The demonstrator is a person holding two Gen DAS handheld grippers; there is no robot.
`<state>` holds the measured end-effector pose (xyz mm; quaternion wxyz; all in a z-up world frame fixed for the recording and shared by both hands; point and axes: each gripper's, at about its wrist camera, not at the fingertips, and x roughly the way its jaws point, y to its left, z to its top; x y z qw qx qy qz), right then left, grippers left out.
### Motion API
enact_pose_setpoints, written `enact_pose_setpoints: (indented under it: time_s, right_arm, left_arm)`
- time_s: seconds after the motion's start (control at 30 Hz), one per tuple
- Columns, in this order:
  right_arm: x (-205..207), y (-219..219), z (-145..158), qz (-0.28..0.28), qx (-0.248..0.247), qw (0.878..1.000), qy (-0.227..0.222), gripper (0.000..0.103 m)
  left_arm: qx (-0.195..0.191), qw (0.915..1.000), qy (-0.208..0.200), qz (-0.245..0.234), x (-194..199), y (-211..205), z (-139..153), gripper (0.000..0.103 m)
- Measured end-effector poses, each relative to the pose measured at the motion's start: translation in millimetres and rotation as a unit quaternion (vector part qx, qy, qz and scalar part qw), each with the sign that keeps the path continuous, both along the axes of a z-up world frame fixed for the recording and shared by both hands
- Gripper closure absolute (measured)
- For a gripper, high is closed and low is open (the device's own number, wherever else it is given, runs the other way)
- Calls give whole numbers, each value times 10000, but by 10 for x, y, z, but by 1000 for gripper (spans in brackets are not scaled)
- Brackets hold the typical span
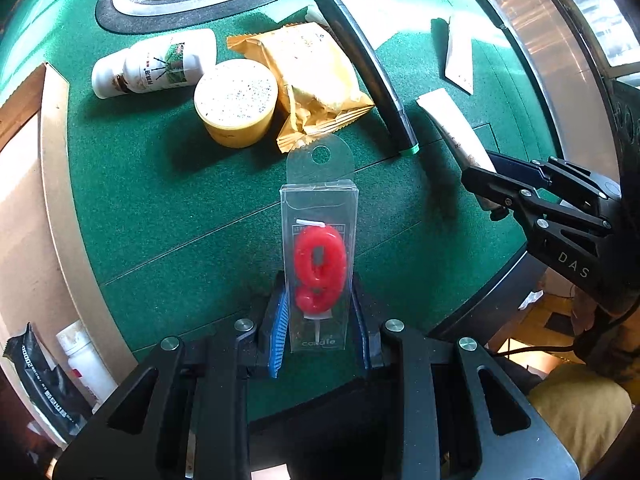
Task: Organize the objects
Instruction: 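Grasp the silver hand-cream tube with the right tool while the left tool holds the candle box, then carry the candle box and hand-cream tube over the cardboard tray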
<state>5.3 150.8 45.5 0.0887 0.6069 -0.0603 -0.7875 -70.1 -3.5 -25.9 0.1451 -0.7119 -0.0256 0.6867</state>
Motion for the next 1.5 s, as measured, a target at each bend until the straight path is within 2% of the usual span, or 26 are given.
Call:
enact_pose_setpoints:
  time_s: [0.47, 0.77, 0.97, 1.17, 1.3, 1.47, 1.5]
  right_arm:
    - [-6, -21, 162, 196, -202, 9993, 243, 76]
    - [-64, 93, 260, 710, -249, 9960, 473, 76]
    - [-72, 6, 180, 1284, -399, 9900, 432, 76]
    - [-68, -156, 169, 1674, -556, 9835, 410, 76]
    - [-74, -233, 204, 1820, -654, 9800, 460, 76]
    - [-96, -255, 238, 1814, -778, 9790, 504, 76]
    - [-100, -261, 242, 1809, -797, 9790, 509, 76]
  left_arm:
    - [-61, 9997, -179, 138, 48, -295, 99, 76]
    - [-103, 9974, -101, 699, 2, -175, 126, 76]
    - [-80, 9912, -75, 1318, 124, -171, 119, 76]
    - [-147, 9858, -153, 1666, 280, -211, 122, 76]
    - [-210, 9831, -133, 1813, 306, -232, 167, 76]
    - [-315, 9838, -137, 1757, 238, -195, 221, 76]
    - [-331, 9842, -130, 1732, 234, -349, 213, 76]
